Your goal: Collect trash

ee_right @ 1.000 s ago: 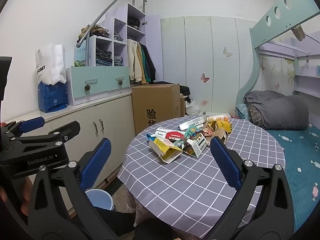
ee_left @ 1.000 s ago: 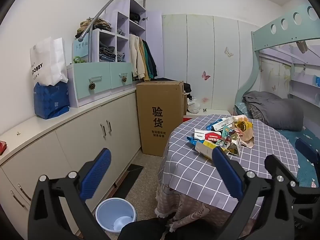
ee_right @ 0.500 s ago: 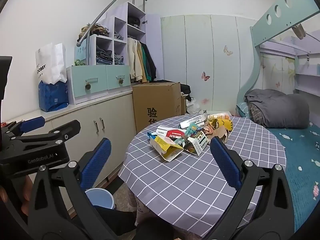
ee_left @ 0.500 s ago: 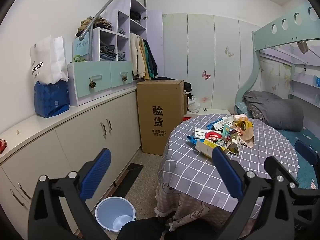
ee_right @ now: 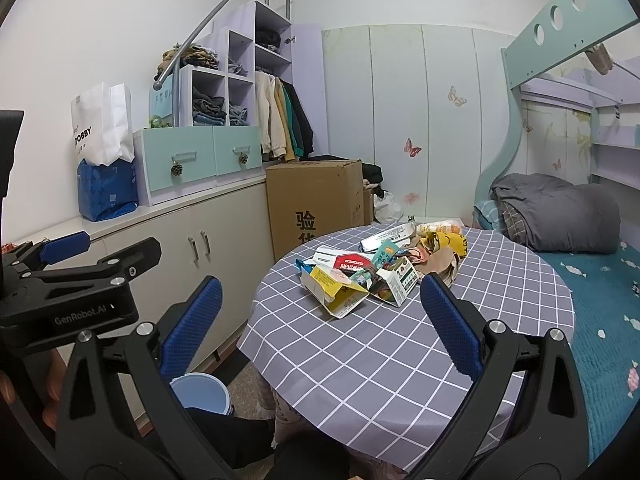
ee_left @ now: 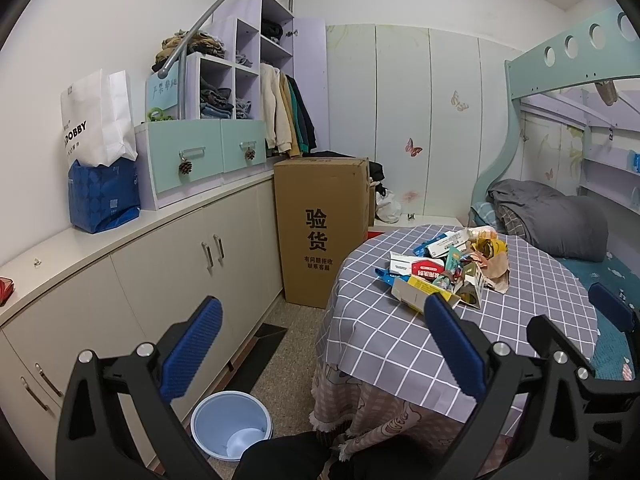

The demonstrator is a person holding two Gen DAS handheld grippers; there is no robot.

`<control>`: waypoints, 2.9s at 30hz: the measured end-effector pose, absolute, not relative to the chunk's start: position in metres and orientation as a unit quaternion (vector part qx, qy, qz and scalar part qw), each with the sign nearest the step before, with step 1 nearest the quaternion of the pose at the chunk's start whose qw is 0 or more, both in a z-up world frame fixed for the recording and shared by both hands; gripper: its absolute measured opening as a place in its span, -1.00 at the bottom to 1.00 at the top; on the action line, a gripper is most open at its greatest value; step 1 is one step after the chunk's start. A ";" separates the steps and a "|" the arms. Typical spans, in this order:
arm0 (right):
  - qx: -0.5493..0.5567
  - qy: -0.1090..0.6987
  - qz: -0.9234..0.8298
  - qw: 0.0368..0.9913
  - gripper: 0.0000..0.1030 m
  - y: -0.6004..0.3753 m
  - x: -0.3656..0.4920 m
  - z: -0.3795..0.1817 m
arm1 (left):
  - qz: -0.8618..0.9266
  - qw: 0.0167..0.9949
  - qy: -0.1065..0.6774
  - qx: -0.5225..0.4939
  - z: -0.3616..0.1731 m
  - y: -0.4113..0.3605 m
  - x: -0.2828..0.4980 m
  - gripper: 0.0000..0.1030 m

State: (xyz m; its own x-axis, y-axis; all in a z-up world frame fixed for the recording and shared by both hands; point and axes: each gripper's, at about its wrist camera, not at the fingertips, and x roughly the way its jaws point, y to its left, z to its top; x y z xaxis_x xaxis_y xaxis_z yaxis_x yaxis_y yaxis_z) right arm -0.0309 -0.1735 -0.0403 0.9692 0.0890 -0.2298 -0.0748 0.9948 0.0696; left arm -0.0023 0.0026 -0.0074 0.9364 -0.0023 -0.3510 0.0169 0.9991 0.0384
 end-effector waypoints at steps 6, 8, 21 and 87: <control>0.030 0.117 0.041 0.992 0.88 -0.173 -0.030 -0.039 | -0.005 0.984 0.179 0.021 -0.010 0.002 -0.001 0.92; 0.030 0.118 0.042 0.992 0.88 -0.173 -0.030 -0.039 | -0.005 0.983 0.180 0.021 -0.012 0.003 -0.002 0.92; 0.030 0.119 0.042 0.991 0.88 -0.174 -0.031 -0.037 | -0.004 0.983 0.183 0.021 -0.021 0.003 0.004 0.92; 0.054 0.154 0.039 0.986 0.88 -0.185 -0.016 -0.053 | -0.012 0.974 0.223 0.035 -0.029 -0.012 0.017 0.92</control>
State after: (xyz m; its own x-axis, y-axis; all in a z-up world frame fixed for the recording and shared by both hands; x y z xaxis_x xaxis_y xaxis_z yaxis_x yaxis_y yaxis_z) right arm -0.0158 -0.1849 -0.0528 0.9499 0.0924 -0.2986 -0.0594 0.9913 0.1178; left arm 0.0169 -0.0124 -0.0288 0.9006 -0.0087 -0.4346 0.0400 0.9972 0.0627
